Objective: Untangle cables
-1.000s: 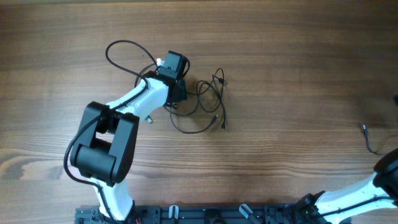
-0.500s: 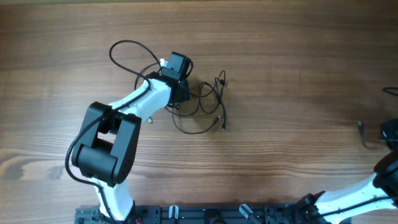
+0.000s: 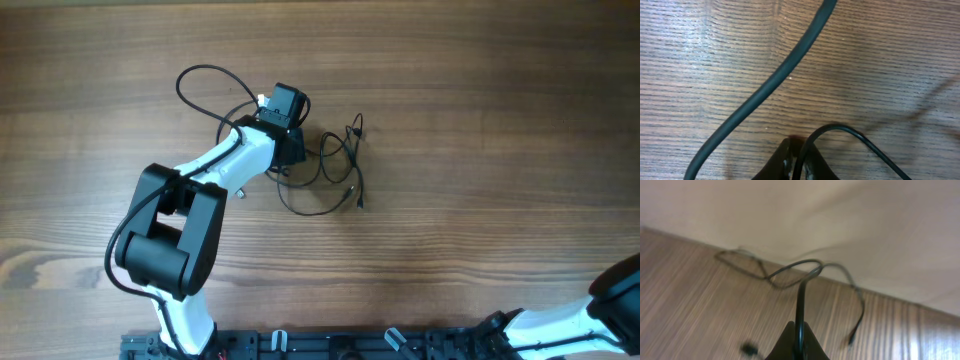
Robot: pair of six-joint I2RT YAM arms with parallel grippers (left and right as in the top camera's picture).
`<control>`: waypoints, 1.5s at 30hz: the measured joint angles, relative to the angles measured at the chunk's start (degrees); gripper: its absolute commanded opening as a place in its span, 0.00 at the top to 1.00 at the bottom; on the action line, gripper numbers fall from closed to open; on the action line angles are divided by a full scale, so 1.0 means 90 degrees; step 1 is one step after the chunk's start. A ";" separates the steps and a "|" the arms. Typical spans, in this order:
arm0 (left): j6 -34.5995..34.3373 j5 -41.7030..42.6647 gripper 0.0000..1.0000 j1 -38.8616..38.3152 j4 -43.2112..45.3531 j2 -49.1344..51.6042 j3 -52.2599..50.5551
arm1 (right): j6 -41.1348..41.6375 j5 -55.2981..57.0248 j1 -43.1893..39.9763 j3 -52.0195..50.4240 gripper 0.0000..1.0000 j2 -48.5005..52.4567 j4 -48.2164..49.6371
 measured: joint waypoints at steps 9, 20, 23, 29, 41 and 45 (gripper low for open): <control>-0.0211 0.0056 0.82 0.0000 0.0019 0.0000 0.0000 | -0.0070 -0.0049 -0.0151 0.0000 0.00 0.0034 -0.0180; -0.0282 0.0165 0.75 -0.0012 0.0056 0.0000 0.0002 | 0.0209 -0.1129 -0.0141 -0.0002 0.06 0.0041 -0.0767; -0.0282 0.0194 0.71 -0.0012 0.0068 0.0000 0.0007 | 0.0340 -0.0826 -0.0141 -0.0002 0.13 0.0126 -0.0219; -0.0284 0.0248 0.66 -0.0024 0.0087 0.0000 0.0012 | 0.0442 -0.0430 -0.0141 -0.0002 0.23 0.1042 0.1171; -0.0282 0.0284 0.62 -0.0036 0.0104 0.0000 0.0019 | 0.1430 -0.0165 -0.0532 -0.0002 0.37 0.2781 0.3031; -0.0282 0.0287 0.62 -0.0036 0.0104 0.0000 0.0019 | 0.1511 -0.0296 -0.0588 -0.0002 0.46 0.3138 0.3772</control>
